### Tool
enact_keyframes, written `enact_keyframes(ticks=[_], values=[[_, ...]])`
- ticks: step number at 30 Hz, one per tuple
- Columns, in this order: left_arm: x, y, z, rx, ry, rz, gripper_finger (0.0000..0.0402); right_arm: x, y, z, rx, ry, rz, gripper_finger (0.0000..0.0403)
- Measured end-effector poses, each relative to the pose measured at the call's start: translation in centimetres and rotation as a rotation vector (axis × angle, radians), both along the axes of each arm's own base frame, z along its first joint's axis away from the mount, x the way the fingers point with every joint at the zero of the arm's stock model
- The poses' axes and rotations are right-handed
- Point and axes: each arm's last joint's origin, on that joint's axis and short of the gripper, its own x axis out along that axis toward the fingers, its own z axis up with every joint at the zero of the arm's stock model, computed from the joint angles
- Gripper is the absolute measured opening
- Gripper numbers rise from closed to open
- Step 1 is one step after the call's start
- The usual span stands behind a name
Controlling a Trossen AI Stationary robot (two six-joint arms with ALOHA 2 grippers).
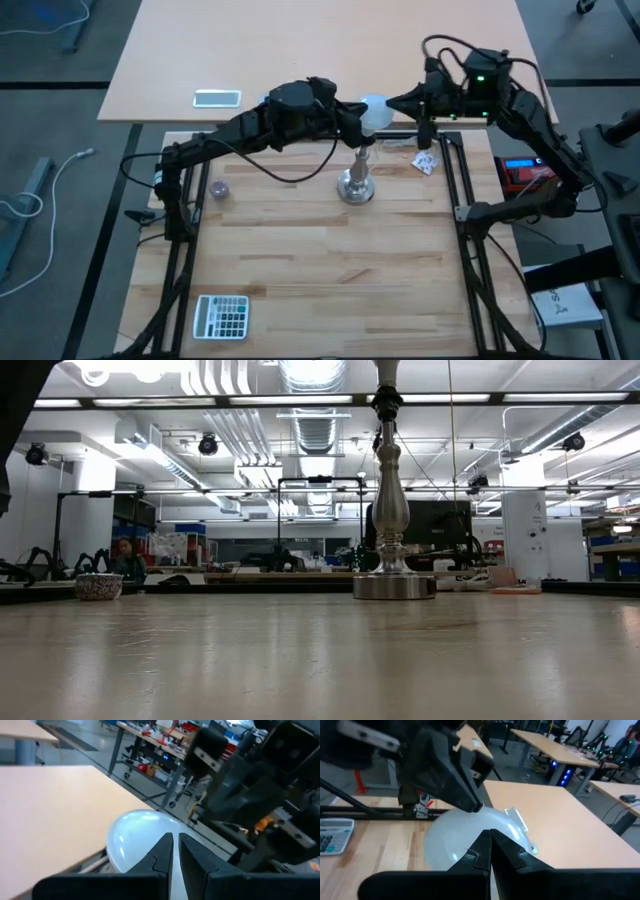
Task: Screw lightbulb
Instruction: Remove the lightbulb from the lamp
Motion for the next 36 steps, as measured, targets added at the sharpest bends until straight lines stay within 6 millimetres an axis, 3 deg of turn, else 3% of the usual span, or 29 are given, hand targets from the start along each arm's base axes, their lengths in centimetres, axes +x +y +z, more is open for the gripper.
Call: enact_keyframes(ticks=[5,16,36], values=[[-0.4,0.2,0.5,0.056,0.011,0.067,0.002,-0.4,0.5,-0.4,0.088,0.032,0.046,0.0],[-0.7,0.9,-0.5,0.01,0.092,0.1,0.002,0.2,0.1,-2.3,0.12,0.11,0.053,0.0],[0.0,-0.9,-0.4,-0.083,0.015,-0.009,0.002,0.4,-0.9,-3.0,0.047,0.161,-0.082,0.0]])
